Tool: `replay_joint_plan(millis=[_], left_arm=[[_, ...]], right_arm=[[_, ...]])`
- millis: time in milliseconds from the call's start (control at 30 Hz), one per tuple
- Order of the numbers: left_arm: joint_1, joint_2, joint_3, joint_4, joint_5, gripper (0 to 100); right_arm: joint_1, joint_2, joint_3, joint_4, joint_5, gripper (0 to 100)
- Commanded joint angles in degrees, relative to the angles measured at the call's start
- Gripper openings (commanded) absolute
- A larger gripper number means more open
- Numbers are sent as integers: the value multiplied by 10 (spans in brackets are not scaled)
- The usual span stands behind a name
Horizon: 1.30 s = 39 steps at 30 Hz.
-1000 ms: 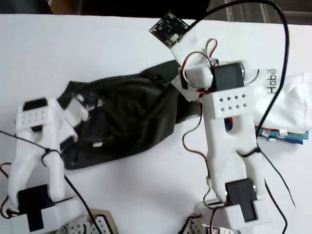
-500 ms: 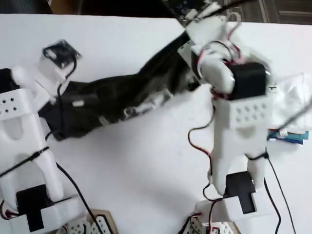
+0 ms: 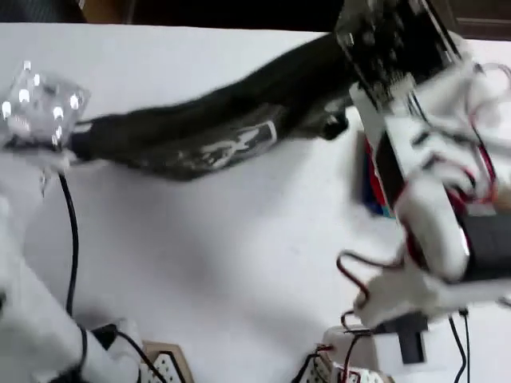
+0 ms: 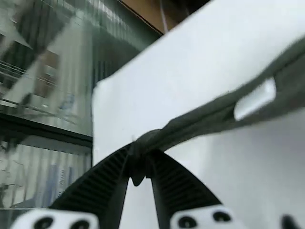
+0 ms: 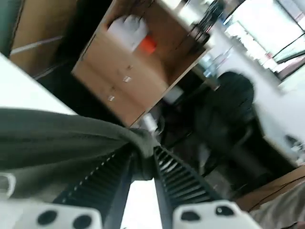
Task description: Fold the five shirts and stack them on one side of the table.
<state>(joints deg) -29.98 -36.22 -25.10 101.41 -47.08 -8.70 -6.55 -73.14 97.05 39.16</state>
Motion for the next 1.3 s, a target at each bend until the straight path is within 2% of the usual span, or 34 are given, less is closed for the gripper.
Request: replay_joint_plan(millis=[0, 267, 433, 600, 733, 867, 1100, 1267], left_arm=[[-4, -59, -19, -3, 9, 26], [-5, -156, -22, -24, 29, 26], [-5, -206, -20, -33, 29, 26], [-19, -214, -19, -77, 34, 26], [-18, -201, 11, -132, 86, 25], [-18, -147, 44, -167, 124, 24], [-18, -40, 2, -169, 142, 24], [-18, -31, -61, -144, 142, 24]], right_arm=[[12, -70, -18, 1, 9, 21], [13, -220, -15, 0, 10, 21], [58, -303, -12, 1, 11, 21], [66, -335, 77, 2, 8, 21], [64, -359, 169, 0, 3, 21], [64, -365, 228, -4, -37, 21], [67, -365, 338, -67, -106, 21], [66, -379, 381, -56, -155, 21]])
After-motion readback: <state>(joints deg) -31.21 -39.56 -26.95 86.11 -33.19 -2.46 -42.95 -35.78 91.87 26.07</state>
